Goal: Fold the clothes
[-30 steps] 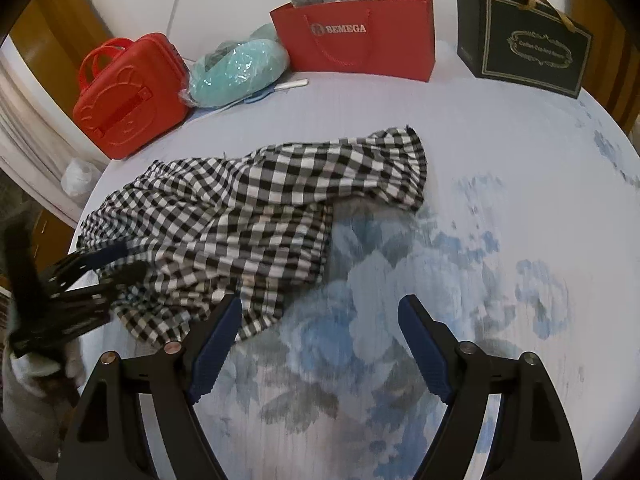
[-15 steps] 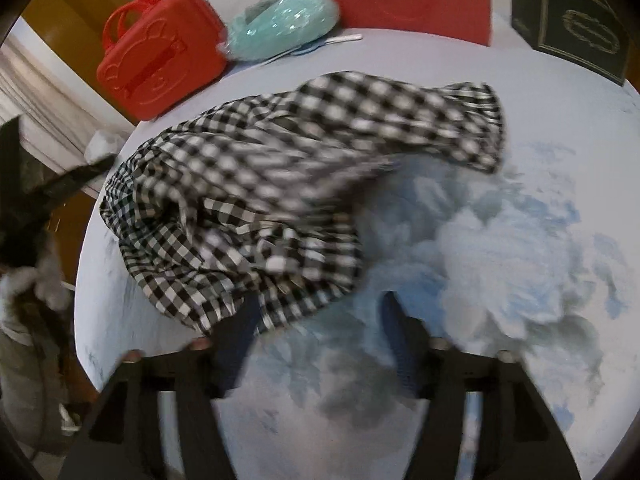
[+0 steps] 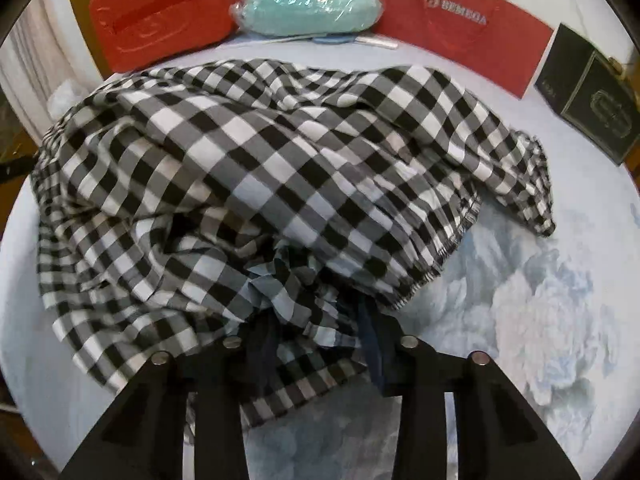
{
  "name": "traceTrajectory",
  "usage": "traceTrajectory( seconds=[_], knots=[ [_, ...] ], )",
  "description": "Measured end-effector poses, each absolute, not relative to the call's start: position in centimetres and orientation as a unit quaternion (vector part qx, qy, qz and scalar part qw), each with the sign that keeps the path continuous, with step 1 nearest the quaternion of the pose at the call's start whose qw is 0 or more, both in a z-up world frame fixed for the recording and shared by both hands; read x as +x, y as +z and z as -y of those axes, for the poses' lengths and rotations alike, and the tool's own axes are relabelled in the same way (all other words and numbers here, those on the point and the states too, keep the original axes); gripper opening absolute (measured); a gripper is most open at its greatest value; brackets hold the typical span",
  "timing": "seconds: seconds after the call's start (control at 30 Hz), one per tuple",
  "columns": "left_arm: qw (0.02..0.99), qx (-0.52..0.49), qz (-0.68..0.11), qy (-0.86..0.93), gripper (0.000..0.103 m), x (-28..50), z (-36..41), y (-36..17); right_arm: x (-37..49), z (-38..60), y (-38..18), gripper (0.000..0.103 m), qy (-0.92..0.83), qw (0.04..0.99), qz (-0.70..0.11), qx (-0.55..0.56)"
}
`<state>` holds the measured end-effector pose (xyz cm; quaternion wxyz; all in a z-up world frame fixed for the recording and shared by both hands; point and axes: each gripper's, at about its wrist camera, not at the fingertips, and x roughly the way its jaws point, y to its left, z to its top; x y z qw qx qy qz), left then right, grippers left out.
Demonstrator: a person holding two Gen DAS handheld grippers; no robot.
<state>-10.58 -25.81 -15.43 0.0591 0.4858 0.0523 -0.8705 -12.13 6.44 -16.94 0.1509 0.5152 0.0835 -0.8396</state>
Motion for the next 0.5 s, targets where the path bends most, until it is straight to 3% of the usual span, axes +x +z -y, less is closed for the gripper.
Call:
traceTrajectory(
  seconds=[0.1, 0.13, 0.33, 0.43, 0.5],
  knots=[
    [0.038, 0.487, -0.039, -0.872, 0.054, -11.3, 24.9, -16.5, -11.8, -6.2, -17.1, 0.039, -0.843, 0.151, -0.089, 0.508],
    [0.031, 0.49, -0.034, -0.87, 0.056, -11.7, 24.5, -17.0, -11.7, -6.3, -17.1, 0.047, -0.845, 0.153, -0.086, 0.506],
    [0.018, 0.516, -0.001, -0.856, 0.056, -13.5, 22.0, -20.7, -12.2, -6.2, -17.3, 0.067, -0.844, 0.166, -0.056, 0.507],
    [0.02, 0.51, -0.027, -0.859, 0.056, -13.9, 22.1, -21.5, -12.3, -5.2, -17.6, 0.079, -0.846, 0.152, -0.077, 0.505],
    [0.028, 0.502, -0.037, -0.863, 0.057, -14.1, 22.2, -21.6, -12.4, -4.9, -17.7, 0.081, -0.849, 0.145, -0.083, 0.501]
  ],
)
